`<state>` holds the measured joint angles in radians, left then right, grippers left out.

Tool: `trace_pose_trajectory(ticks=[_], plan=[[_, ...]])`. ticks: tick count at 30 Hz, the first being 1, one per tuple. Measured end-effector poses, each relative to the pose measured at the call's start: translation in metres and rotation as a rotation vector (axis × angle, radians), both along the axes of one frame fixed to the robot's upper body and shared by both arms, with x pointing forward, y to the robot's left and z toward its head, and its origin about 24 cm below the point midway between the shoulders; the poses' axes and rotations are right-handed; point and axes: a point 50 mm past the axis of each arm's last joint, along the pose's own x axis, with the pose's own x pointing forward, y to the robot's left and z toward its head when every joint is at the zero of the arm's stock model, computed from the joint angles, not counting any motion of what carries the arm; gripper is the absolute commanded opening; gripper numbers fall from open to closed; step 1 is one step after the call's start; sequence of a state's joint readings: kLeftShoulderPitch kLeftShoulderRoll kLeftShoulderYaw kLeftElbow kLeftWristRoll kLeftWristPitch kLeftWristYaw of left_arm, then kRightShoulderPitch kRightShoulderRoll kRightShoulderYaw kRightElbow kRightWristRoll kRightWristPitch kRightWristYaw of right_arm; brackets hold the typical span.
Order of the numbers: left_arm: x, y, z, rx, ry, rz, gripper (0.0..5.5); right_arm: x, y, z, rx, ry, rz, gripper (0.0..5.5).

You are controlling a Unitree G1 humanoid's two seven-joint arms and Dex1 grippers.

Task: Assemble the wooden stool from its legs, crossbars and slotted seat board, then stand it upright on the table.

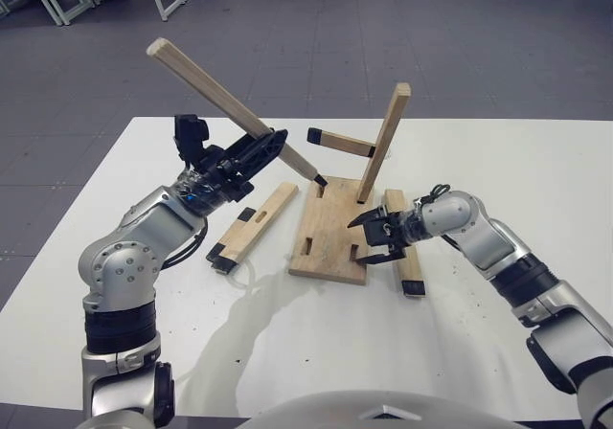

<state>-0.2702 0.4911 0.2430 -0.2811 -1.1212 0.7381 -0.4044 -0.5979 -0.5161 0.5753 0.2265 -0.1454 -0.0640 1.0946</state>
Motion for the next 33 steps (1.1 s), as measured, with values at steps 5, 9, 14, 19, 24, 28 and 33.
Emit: trace_pose_trajectory(ticks=[5,9,14,19,24,28,33], plan=[[0.001,-0.001,-0.002,0.009,0.001,0.005,2.14,0.000,0.006,0.002,-0.042,-0.108,0.051,3.65],[0.002,-0.003,-0.006,0.084,0.001,-0.001,2.14,-0.011,0.004,0.008,-0.147,-0.258,0.235,3.65],[0.001,-0.005,-0.016,0.211,-0.023,-0.050,2.14,-0.021,-0.020,0.009,-0.288,-0.403,0.429,3.65],[-0.005,-0.014,-0.045,0.240,0.011,-0.133,2.14,-0.019,-0.048,0.009,-0.371,-0.501,0.482,3.65],[0.002,-0.016,-0.069,0.213,0.049,-0.105,2.14,-0.016,-0.061,0.009,-0.375,-0.563,0.495,3.65],[0.014,-0.015,-0.065,0.166,0.027,-0.075,2.14,-0.016,-0.063,0.012,-0.350,-0.593,0.496,3.65],[0.022,-0.012,-0.071,0.150,0.039,-0.071,2.14,-0.014,-0.066,0.018,-0.355,-0.614,0.488,3.65]])
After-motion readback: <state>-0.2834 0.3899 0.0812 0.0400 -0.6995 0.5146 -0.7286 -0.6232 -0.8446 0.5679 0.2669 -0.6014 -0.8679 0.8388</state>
